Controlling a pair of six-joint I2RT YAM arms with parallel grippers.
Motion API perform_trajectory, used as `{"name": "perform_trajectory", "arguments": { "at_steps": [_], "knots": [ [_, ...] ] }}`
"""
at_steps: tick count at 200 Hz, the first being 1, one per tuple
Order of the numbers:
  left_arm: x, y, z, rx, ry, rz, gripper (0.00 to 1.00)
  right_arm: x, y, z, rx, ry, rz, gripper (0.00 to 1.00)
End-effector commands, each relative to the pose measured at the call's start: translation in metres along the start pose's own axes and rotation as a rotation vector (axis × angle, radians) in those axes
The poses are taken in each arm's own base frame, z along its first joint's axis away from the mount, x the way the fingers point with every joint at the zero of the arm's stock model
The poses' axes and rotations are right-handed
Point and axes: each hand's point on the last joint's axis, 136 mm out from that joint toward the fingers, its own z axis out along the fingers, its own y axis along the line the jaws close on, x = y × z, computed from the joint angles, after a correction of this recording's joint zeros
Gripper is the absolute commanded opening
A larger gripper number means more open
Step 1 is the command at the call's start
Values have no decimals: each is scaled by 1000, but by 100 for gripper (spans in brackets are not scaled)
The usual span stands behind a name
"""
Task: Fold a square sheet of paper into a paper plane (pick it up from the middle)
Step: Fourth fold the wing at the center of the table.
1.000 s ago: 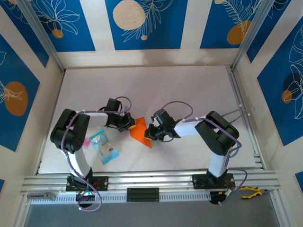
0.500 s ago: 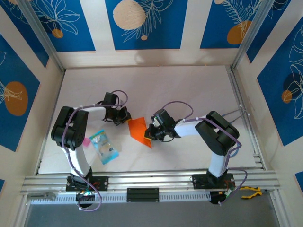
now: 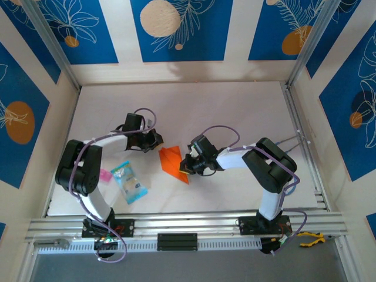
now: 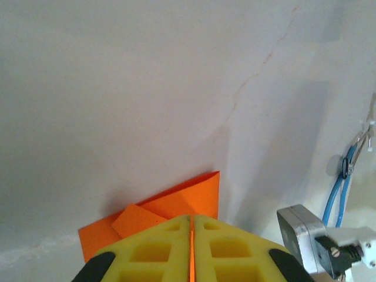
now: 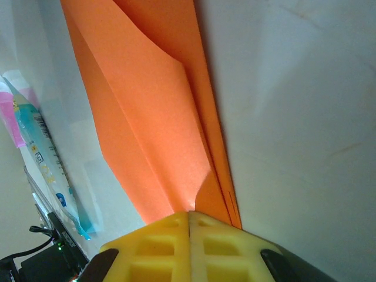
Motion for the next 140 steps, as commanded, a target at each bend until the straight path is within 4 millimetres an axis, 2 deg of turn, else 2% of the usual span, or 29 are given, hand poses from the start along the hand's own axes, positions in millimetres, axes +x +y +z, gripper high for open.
{"name": "perform_trajectory", "arguments": {
  "at_steps": [1, 22, 47, 88, 118, 140],
  "knots": [
    [25, -18, 7, 74, 73, 33, 11, 31, -62, 3, 207, 99, 99, 2],
    [41, -19, 19, 91, 130, 51, 10, 30, -61, 3, 205, 97, 99, 2],
    [50, -3, 32, 58, 167, 35, 9, 28, -56, 2, 195, 97, 92, 2],
    [58, 22, 41, -18, 187, 19, 8, 20, -39, -3, 165, 89, 61, 2],
    [63, 41, 43, -89, 204, 18, 7, 13, -15, -15, 125, 67, 11, 2],
    [65, 44, 43, -99, 202, 14, 6, 7, 9, -24, 66, 50, -42, 2]
  ]
}}
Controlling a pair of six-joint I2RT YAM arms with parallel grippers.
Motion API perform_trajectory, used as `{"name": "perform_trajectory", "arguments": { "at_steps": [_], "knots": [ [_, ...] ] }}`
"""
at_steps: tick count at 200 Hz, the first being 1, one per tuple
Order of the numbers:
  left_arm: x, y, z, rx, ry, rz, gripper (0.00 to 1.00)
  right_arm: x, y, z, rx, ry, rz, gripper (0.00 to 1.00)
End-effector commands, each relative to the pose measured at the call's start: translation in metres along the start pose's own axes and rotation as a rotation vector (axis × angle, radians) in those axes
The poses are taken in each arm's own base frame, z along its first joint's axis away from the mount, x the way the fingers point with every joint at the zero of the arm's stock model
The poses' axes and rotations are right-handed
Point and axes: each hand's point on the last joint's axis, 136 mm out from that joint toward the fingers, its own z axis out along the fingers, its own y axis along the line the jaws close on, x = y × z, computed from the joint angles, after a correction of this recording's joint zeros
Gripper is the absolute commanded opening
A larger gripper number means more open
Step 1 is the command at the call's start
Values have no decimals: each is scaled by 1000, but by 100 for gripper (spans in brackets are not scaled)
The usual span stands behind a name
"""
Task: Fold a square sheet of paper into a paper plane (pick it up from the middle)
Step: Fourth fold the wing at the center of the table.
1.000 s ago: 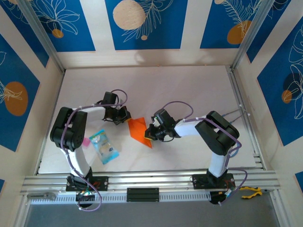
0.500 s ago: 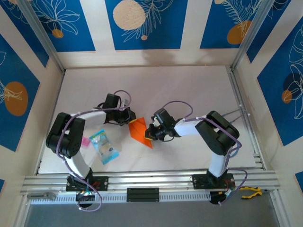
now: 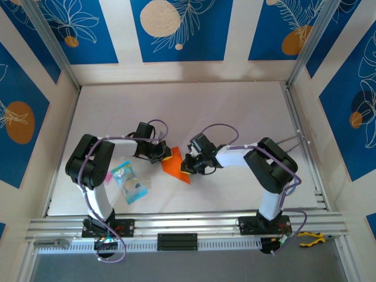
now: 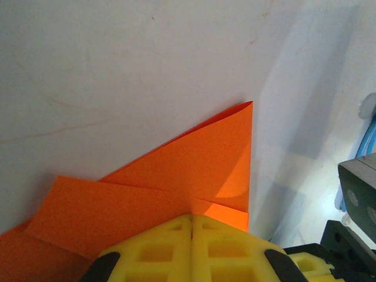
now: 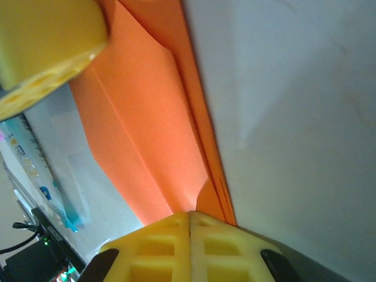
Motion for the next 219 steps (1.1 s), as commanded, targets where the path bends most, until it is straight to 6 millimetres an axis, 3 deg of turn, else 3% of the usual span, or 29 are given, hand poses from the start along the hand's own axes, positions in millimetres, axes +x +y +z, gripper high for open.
{"name": "perform_trajectory", "arguments": {
  "at_steps": [1, 30, 77, 122, 219],
  "knots": [
    [10, 30, 5, -98, 25, -28, 6, 4, 11, -17, 1, 12, -37, 2],
    [9, 27, 2, -103, 22, -12, 6, -3, 36, -14, -51, 19, -90, 2],
    [8, 25, 2, -96, 20, -11, 6, -11, 41, 16, -46, 59, -70, 3],
    [8, 25, 2, -94, 16, -20, 6, 5, 8, 32, 1, 99, -21, 3],
    [5, 33, 2, -105, 7, -41, 6, 53, -24, 3, -15, 122, -41, 3]
  ]
}}
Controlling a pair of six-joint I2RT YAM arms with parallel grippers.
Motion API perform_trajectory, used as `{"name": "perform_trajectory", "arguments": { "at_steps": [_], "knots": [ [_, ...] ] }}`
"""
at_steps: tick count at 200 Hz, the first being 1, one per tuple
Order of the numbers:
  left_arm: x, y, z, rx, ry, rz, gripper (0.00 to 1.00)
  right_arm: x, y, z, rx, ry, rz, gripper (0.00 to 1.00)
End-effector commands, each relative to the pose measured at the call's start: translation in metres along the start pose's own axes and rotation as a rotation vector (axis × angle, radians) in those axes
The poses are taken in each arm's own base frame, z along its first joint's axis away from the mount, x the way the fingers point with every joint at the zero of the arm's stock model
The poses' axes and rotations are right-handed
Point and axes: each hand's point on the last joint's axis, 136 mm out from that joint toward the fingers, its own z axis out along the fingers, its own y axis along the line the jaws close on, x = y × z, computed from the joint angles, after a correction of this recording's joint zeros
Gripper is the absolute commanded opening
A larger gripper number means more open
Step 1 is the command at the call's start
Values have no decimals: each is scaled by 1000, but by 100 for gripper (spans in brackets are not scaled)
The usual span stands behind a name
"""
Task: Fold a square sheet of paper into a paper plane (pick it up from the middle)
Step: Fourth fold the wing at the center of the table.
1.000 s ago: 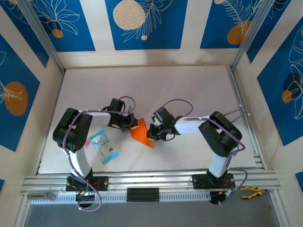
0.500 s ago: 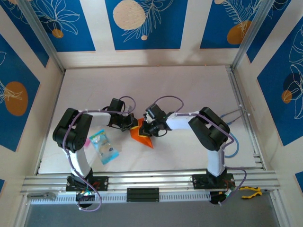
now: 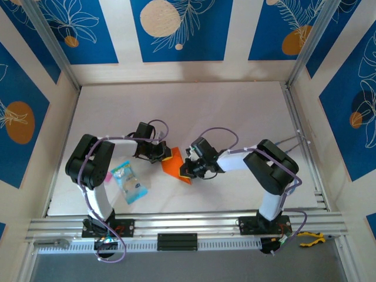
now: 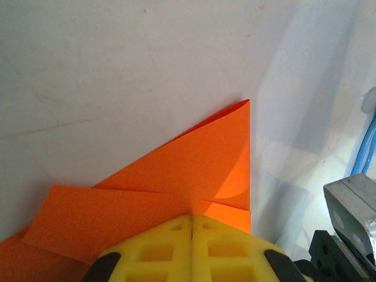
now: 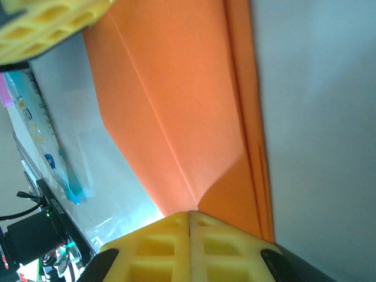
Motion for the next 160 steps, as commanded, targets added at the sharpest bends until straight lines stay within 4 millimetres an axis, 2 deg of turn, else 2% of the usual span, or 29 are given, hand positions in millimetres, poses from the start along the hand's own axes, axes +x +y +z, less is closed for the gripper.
{"name": "perform_trajectory", "arguments": {
  "at_steps": [1, 106, 160],
  "knots": [
    [5, 32, 2, -102, 3, -61, 6, 33, -25, -4, 61, 88, 37, 3],
    [2, 32, 1, -89, -6, -76, 5, 73, -54, -24, 104, 118, 37, 3],
    [-1, 27, -2, -74, -16, -82, 5, 55, -31, -41, 100, 22, 25, 5]
  ]
}}
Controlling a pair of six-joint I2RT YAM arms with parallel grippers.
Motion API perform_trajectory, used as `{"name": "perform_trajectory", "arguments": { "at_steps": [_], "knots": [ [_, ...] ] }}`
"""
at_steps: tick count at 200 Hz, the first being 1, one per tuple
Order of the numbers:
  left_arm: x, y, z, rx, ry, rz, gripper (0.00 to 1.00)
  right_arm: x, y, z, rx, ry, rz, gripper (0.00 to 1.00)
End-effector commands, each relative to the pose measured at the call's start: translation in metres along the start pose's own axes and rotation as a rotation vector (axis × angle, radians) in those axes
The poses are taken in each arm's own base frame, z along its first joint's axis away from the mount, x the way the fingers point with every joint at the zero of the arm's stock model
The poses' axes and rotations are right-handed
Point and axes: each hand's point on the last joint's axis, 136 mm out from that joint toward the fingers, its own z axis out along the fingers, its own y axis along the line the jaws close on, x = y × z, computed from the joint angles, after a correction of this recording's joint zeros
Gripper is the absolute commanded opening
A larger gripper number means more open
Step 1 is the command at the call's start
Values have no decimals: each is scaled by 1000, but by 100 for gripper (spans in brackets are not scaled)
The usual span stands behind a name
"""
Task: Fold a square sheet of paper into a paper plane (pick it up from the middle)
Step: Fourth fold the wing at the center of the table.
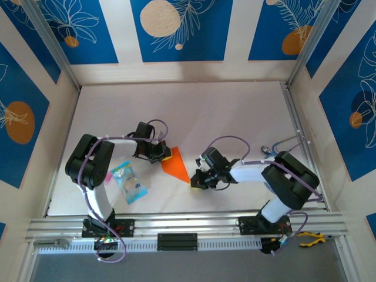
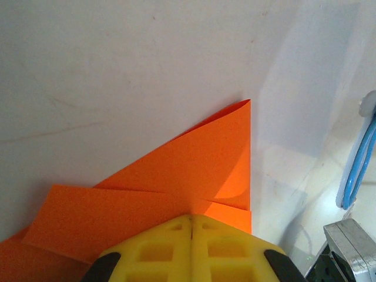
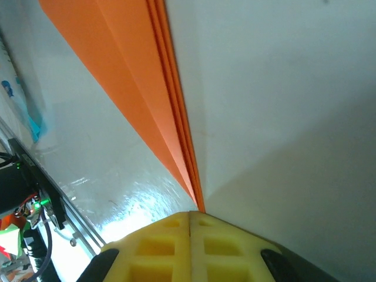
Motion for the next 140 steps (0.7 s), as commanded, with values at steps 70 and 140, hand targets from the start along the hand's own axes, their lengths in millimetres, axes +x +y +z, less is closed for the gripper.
{"name": "perform_trajectory", "arguments": {
  "at_steps": [70, 140],
  "knots": [
    [-1, 20, -5, -61, -19, -76, 6, -14, 7, -21, 39, -151, 231, 29],
    [-1, 17, -4, -53, -17, -87, 6, -16, 1, -5, 73, -117, 282, 28]
  ]
}}
